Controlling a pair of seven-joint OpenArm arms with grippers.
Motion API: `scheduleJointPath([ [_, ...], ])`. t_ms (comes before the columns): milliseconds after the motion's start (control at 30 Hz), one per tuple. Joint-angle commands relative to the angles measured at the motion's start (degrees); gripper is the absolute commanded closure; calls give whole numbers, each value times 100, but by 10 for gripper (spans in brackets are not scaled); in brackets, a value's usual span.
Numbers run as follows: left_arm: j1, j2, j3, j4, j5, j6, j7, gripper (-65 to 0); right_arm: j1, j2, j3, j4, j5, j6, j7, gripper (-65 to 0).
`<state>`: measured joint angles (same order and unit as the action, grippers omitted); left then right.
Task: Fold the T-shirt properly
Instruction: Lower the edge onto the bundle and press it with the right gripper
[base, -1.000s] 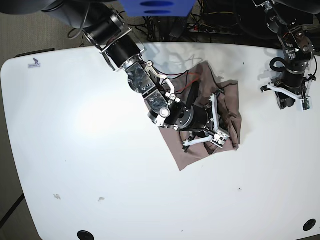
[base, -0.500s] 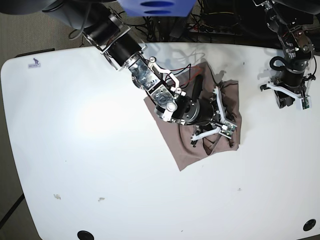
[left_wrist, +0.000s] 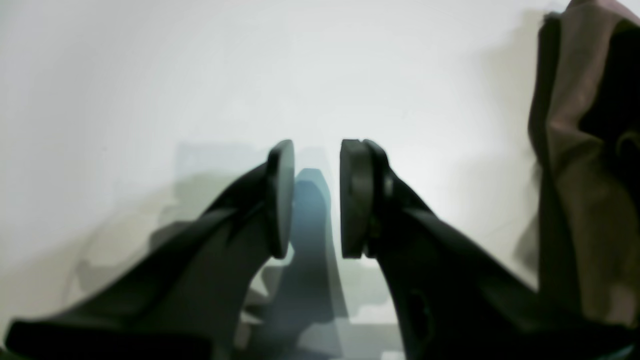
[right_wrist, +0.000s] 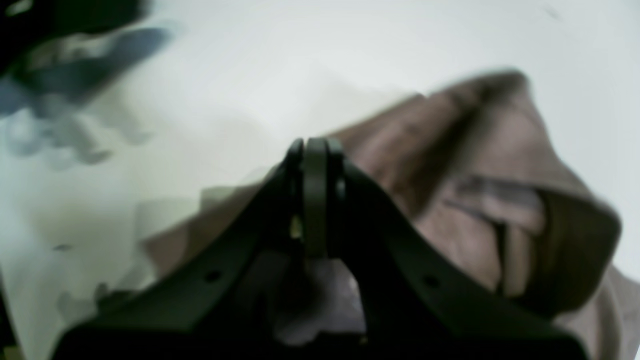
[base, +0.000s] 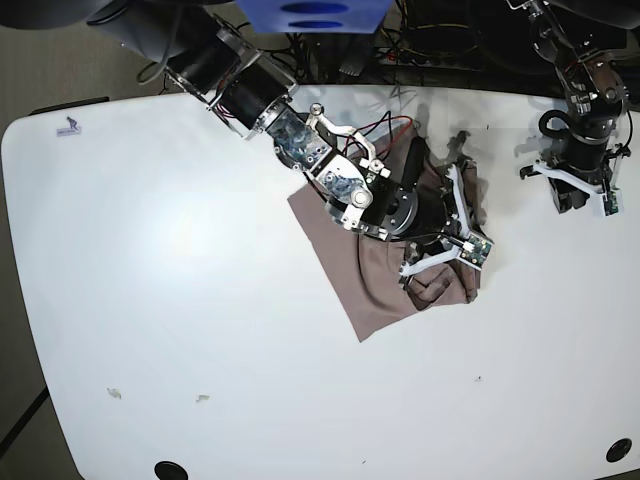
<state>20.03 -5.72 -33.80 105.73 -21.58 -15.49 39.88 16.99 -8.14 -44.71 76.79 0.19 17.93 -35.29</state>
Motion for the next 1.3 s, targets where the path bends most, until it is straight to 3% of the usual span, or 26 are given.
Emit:
scheduleJointPath([
  [0, -3, -57, -9, 95, -35, 6, -124, -157, 178, -86, 62, 325, 12, -57, 43, 0],
  [367, -21, 48, 9, 95, -26, 6, -124, -157, 274, -86, 422, 1046, -14, -57, -616, 0],
  [833, -21, 57, 9, 95, -35, 6, -133, -157, 512, -86, 554, 562, -85, -57, -555, 0],
  [1267, -21, 57, 9, 95, -35, 6, -133, -157, 485, -86, 572, 290, -1772, -66, -238, 0],
])
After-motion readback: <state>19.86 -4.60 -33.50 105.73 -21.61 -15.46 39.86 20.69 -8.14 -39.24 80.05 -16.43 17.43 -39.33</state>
